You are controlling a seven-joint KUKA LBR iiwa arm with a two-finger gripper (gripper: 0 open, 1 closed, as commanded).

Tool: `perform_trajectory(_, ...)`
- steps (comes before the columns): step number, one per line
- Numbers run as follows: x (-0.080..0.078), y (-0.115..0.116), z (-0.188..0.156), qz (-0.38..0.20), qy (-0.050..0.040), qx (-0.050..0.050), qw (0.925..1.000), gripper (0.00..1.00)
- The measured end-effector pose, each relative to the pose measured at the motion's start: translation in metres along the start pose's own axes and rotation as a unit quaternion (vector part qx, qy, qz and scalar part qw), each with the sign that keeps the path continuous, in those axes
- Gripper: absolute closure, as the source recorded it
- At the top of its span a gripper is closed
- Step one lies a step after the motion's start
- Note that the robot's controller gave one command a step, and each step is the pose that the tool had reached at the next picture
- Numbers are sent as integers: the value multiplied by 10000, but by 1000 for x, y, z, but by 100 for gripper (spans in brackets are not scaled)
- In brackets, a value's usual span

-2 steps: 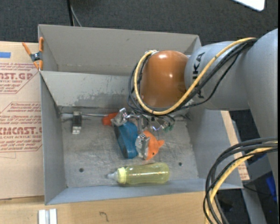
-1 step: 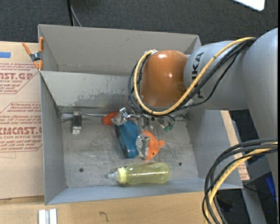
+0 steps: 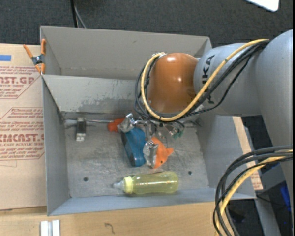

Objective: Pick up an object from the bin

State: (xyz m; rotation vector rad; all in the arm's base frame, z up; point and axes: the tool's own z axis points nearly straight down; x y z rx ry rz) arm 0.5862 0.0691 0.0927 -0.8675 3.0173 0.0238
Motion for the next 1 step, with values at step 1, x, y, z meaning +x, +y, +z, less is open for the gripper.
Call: perform_trajectory(1,0,1,-2,-6,-1,4,10000,100)
